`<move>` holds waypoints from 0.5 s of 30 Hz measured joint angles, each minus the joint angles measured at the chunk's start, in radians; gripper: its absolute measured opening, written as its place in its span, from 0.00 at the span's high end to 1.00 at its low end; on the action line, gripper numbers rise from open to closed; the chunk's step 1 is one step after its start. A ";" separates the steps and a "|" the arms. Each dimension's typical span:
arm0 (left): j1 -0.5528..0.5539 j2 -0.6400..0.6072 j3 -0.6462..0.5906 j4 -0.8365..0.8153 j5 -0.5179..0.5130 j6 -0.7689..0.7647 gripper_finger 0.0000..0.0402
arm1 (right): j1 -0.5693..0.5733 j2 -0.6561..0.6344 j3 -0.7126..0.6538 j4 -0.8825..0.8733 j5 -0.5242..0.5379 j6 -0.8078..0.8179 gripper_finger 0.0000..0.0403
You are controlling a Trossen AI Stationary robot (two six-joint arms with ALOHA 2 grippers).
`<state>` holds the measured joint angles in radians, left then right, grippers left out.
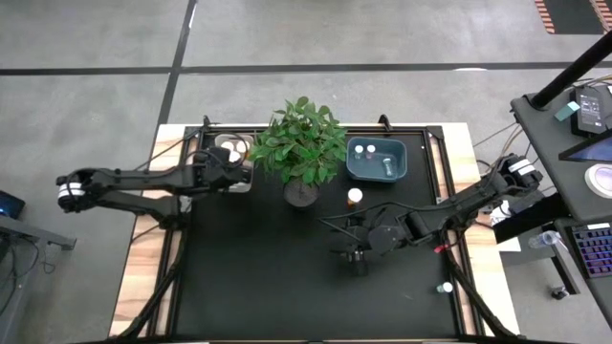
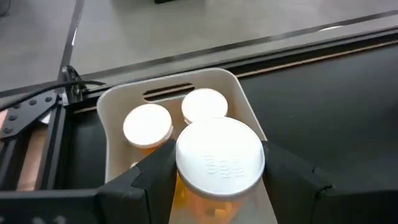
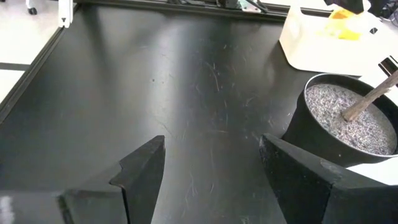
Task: Pick and place medicine bottles into bin by pill shape (circle, oval)
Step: Put the big orange pill bottle into the white bin
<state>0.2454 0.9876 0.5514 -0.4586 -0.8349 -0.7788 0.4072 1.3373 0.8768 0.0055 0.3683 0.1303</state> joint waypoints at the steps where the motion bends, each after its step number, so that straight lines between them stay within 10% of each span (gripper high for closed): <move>1: 0.003 0.013 0.000 0.008 0.003 0.000 0.54 | 0.000 0.000 -0.001 0.000 0.000 0.000 0.37; 15: 0.016 0.142 0.000 0.032 0.075 -0.054 0.54 | 0.000 0.000 -0.005 0.000 0.000 0.003 0.37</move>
<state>0.2619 1.1293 0.5511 -0.4262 -0.7596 -0.8331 0.4072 1.3373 0.8722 0.0059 0.3683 0.1333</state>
